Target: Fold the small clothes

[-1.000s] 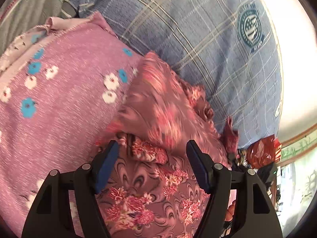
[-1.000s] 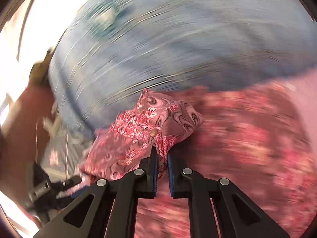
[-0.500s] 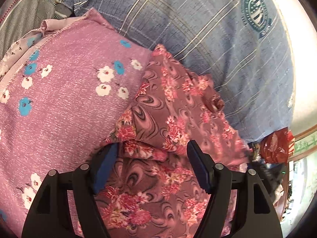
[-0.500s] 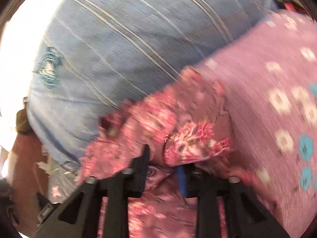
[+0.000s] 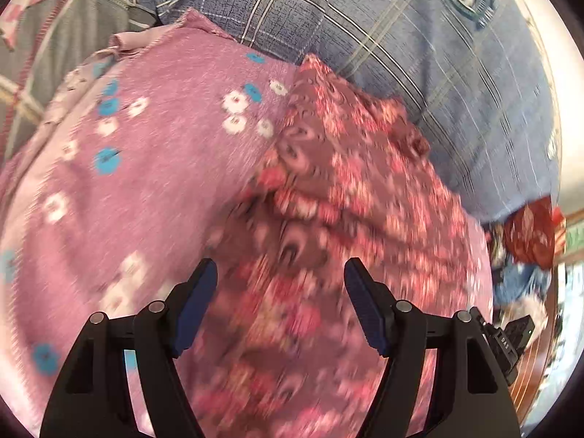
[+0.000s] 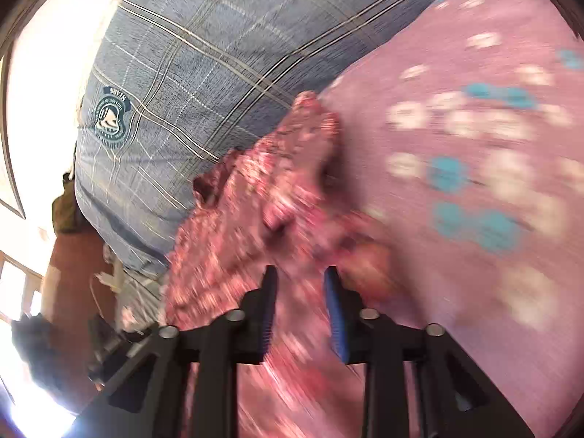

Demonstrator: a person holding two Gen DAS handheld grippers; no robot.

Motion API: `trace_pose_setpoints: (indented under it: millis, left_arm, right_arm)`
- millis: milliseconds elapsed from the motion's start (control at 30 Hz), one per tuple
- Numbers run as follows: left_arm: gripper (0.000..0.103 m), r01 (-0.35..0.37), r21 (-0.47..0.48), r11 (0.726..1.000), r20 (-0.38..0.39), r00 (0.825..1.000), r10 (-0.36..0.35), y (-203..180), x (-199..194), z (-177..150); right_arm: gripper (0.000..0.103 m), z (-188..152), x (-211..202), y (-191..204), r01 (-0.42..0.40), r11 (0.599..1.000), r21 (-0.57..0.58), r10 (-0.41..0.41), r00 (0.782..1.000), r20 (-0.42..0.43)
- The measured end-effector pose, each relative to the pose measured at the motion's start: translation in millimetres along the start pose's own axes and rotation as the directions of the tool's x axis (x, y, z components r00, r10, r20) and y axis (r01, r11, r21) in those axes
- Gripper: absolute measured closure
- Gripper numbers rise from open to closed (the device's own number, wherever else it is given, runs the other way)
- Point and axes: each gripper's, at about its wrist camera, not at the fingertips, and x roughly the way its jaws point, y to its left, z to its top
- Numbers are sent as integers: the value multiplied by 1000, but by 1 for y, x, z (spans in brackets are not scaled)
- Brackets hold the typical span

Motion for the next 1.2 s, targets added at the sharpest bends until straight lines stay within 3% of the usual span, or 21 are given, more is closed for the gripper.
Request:
trace_pose_setpoints:
  millis: [67,233,400,533,700,833,867,900,933,967,1067,1200]
  left_arm:
    - [31,-5,32,999,-24,1000,6,4,-10,-13]
    - [31,-59,139,988,-104,992,74,16,-24,-65]
    - [31,-3,171,985,-223,974,41,29,-23,-120]
    - [31,-22,254,967,-249,965,87,31,-29,-154]
    - [27,52,285,957,-297,954,37,31,-38,-181]
    - [27,65,359,931,-305,951,51,24,-40,-198]
    - [29,53,371,927,-286,956,60,21,-41,-200]
    - [56,50,377,925,-268,962,57,23,-44,-203]
    - [92,60,370,927,-278,959,49,25,-43,-204]
    - [99,75,347,935,-305,952,37,28,-40,-205]
    - [99,78,263,962,-306,952,7,44,-38,-200]
    - [99,171,181,969,-269,956,-119,48,-55,-190]
  right_arm:
    - [67,-15,-26,-8,50,998,-48,-50,999,3]
    - [63,-52,-63,-28,86,991,-101,-90,995,-34]
    - [58,-93,-77,-39,79,986,-145,-100,985,-142]
    - [58,-130,-83,-46,48,983,-179,-91,966,-241]
    - [55,-156,-90,-43,41,965,-260,-127,938,-323]
    - [59,-172,-86,-35,40,929,-367,-185,911,-368]
    - [62,-174,-85,-33,36,918,-395,-195,909,-369]
    - [78,-176,-84,-32,33,912,-409,-199,907,-370]
    - [99,-177,-84,-31,33,906,-423,-205,907,-369]
    - [99,-177,-84,-30,31,903,-427,-204,909,-364]
    - [99,-175,-92,-26,-10,910,-414,-144,930,-339]
    - [99,-167,-110,-15,-101,918,-382,-15,957,-289]
